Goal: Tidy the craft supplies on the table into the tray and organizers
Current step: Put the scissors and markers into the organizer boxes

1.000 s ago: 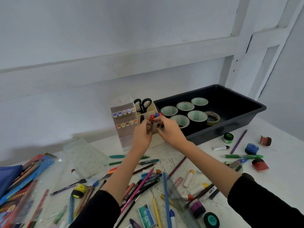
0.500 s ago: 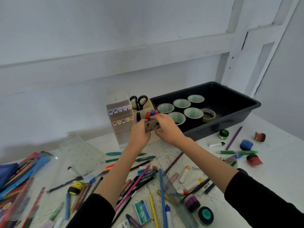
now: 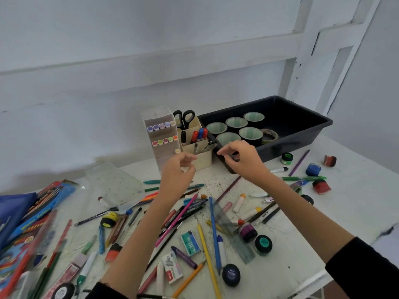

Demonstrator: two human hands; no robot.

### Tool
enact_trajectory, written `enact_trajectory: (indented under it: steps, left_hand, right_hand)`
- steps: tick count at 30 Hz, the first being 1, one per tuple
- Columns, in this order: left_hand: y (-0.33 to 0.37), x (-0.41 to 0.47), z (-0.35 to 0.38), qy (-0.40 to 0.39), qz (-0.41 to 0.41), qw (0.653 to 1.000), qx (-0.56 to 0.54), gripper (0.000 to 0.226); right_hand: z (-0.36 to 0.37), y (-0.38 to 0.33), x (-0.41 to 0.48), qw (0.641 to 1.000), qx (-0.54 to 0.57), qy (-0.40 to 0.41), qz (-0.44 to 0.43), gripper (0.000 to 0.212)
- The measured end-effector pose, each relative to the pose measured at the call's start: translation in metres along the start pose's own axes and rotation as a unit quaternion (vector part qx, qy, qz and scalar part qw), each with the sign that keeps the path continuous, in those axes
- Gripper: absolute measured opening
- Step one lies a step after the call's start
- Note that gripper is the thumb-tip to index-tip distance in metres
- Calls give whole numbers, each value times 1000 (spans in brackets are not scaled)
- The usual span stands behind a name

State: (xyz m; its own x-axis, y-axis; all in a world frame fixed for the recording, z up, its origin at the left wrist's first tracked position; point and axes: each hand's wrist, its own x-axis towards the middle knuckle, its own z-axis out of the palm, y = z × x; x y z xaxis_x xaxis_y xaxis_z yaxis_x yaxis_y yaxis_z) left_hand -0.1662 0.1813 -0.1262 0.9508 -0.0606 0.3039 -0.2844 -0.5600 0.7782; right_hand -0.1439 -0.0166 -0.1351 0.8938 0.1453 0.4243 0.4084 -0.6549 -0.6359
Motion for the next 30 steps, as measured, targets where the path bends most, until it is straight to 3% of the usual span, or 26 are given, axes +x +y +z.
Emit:
enact_trajectory:
  steps: [6,16,23,27,30]
  left_hand:
    - [-20,-24,-11,-7,-45,999,-3,25]
    - [-82,-73,-53,-50,-153,985,56,33]
    - [-99,-112,-110,50,-175,982,56,26]
    - [-106,-136,-162,134,-164,973,88,30]
    - [-116,-151,-192,134,-194,968,88,27]
  right_hand:
    - [-7,6,-44,994,20,-43,102,18]
    - [55,-33,-78,987,-13,-145,75,18]
    - [96,-74,-79,976,-26,-215,22,16]
    - [111,-94,-75,982,-2,-191,15,17]
    - [127,-109,-73,980,14,-197,-12,17]
